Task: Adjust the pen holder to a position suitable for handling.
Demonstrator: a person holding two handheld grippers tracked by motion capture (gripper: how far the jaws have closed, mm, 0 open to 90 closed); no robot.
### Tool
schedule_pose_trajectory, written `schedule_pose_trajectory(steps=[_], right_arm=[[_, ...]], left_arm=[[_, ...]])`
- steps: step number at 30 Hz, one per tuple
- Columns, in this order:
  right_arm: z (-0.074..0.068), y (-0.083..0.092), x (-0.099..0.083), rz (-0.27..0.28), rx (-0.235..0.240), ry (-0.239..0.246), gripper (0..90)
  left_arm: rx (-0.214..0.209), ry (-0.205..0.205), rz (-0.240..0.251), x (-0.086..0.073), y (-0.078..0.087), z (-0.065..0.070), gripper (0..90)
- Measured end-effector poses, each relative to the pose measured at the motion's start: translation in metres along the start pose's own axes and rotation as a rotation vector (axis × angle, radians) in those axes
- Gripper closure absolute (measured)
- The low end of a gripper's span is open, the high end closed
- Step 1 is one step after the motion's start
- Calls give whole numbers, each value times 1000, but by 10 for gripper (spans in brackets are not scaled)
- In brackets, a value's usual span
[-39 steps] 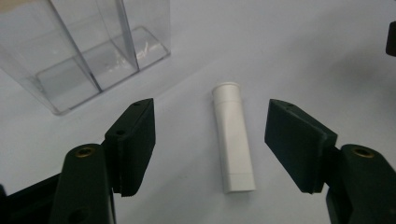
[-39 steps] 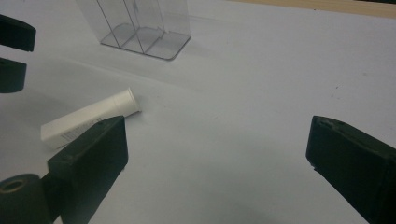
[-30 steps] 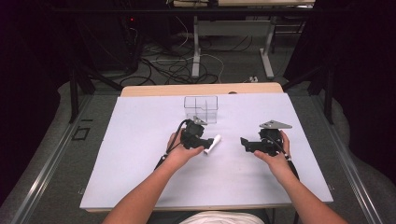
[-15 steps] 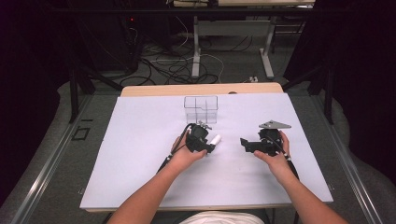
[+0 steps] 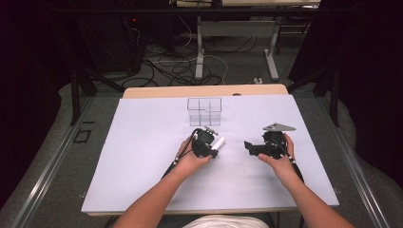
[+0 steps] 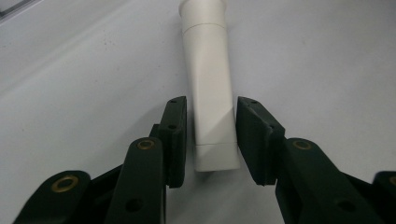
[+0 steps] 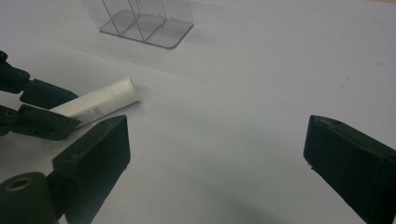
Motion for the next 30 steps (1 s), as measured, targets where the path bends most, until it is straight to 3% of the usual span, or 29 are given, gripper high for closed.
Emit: schedule_pose_trajectory(steps=[7, 17, 22, 30], right_arm=[[-1, -1, 0, 0, 3, 1, 68], [-1, -1, -1, -4, 5, 1, 72], [-2, -1, -1, -6, 6, 2, 72], [-1, -1, -1, -10, 6, 1, 72]], left_arm=[[21, -12, 7, 0, -1, 1, 685], [30, 8, 12, 0, -1, 1, 708], [19, 33, 12, 0, -1, 1, 711], [-4, 24, 33, 1, 0, 4, 712]])
Point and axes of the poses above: each handheld gripper's, and its own axes: y roughly backward along the jaws, x roughly out of its top, z roughly to its right, the point moved 3 cm from there along -y, roughly forward along the jaws, and after that the axes turned 4 degrees about -x, right-handed, at the moved point
